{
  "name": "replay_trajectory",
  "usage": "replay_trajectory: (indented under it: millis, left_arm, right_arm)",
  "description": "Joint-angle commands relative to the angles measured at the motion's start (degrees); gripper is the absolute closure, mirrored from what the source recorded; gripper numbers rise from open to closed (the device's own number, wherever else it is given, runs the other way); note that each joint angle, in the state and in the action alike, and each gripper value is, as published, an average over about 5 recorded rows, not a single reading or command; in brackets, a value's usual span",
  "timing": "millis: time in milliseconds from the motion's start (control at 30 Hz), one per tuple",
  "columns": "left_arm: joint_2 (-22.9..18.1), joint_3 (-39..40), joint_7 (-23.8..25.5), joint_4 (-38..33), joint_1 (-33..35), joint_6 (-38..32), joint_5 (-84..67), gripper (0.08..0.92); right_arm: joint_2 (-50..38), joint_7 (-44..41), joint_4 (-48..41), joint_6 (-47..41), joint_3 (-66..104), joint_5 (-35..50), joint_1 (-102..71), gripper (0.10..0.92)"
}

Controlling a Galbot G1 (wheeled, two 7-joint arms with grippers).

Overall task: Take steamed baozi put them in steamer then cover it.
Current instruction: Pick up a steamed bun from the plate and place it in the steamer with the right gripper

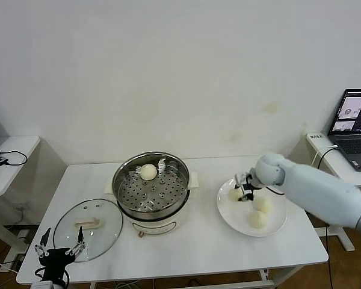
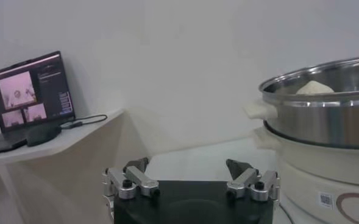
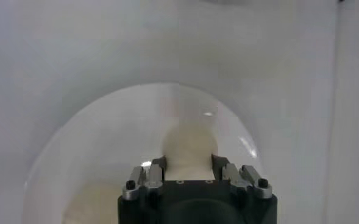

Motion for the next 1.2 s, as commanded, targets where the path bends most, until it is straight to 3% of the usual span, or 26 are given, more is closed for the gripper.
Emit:
replay_trajectory:
  millis: [33, 300, 567, 867, 1200]
  left_arm:
    - [0.2, 0.4, 0.0, 0.1, -0.3, 0.0, 0.0, 0.177]
    - [0.7, 0.5, 0.0, 0.2, -1.0, 0.1, -0.3, 0.177]
    - [0.2, 0.3, 0.0, -0.2, -1.3, 0.1, -0.2, 0.177]
    - [-0.7, 0.0, -0.1, -0.7, -1.0, 0.0, 0.3, 0.177]
    - [-1.0, -0.4, -0.2, -1.0, -0.7, -0.2, 0.4, 0.177]
  right_arm:
    - [-0.5, 0.5, 6.1, -1.3, -7.7, 10.4, 19.5, 0.525]
    - [8.4, 5.3, 7.0, -5.3, -12.5, 22.1, 30.3, 0.525]
    - [24.3, 14.0, 3.7, -10.8, -13.3, 31.2, 27.1, 0.525]
    - [35.8, 17.8, -2.5, -12.9, -13.7, 31.3, 18.0, 0.524]
    - [41.3, 19.9, -6.2, -13.4, -13.7, 29.9, 12.9, 0.508]
